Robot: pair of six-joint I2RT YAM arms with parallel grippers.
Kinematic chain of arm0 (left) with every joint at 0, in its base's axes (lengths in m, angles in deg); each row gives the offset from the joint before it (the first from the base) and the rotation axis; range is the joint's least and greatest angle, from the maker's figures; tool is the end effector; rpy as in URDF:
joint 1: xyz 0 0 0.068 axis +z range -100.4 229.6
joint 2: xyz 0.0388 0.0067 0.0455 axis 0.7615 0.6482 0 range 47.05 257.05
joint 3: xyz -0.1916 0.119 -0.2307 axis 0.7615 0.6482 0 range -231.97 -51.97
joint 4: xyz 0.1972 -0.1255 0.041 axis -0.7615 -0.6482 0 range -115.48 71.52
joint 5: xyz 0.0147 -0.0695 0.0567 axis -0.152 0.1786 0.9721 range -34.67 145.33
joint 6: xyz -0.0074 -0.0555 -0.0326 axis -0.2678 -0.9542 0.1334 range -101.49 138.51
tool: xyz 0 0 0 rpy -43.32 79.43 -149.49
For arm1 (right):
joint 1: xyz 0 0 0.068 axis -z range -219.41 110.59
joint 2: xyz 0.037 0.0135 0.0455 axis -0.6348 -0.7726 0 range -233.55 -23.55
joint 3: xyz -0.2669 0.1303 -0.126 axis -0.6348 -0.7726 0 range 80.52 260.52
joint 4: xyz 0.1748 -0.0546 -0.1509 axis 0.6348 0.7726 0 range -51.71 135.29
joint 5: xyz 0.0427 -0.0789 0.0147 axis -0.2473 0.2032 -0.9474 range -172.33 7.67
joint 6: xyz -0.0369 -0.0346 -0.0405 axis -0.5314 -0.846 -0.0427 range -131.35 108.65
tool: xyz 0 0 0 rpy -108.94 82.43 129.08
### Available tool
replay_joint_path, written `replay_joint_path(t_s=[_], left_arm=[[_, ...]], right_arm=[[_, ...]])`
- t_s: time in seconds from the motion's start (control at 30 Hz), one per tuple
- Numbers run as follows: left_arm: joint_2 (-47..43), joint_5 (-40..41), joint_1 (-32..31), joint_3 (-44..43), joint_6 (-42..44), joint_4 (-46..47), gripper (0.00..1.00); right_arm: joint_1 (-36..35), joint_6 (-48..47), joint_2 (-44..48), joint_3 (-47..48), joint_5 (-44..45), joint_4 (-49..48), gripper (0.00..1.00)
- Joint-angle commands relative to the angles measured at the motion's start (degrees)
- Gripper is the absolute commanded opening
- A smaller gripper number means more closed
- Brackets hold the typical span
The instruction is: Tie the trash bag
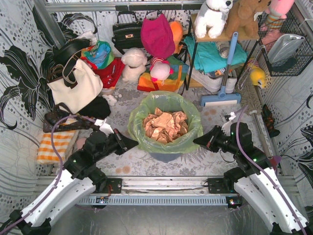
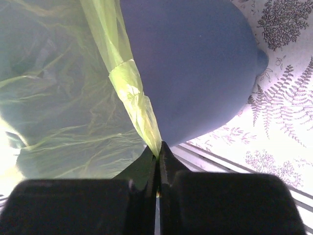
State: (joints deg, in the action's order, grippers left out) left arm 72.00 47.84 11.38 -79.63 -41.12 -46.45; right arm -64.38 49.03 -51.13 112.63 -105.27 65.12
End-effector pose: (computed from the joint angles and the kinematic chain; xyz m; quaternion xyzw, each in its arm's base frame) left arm 0.0451 -0.0438 0.2638 -0.1223 0.8346 -0.4390 0.3095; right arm 0.0513 0.0458 0.2908 0.1419 0.8090 0.4915 0.2895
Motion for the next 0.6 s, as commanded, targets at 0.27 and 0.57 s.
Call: replay_joint_path(t_s=[0.27, 0.57], left_arm=[[1.0, -9.4, -0.2, -18.8, 11.9, -12.9, 0.00], [1.0, -22.1, -0.2, -21.3, 14.2, -5.1, 0.00]], right_arm=[[-0.2, 1.4, 1.8, 10.2, 5.8, 4.0, 0.00], [-0.2, 1.2, 0.1, 14.7, 4.4, -0.5, 0.00]])
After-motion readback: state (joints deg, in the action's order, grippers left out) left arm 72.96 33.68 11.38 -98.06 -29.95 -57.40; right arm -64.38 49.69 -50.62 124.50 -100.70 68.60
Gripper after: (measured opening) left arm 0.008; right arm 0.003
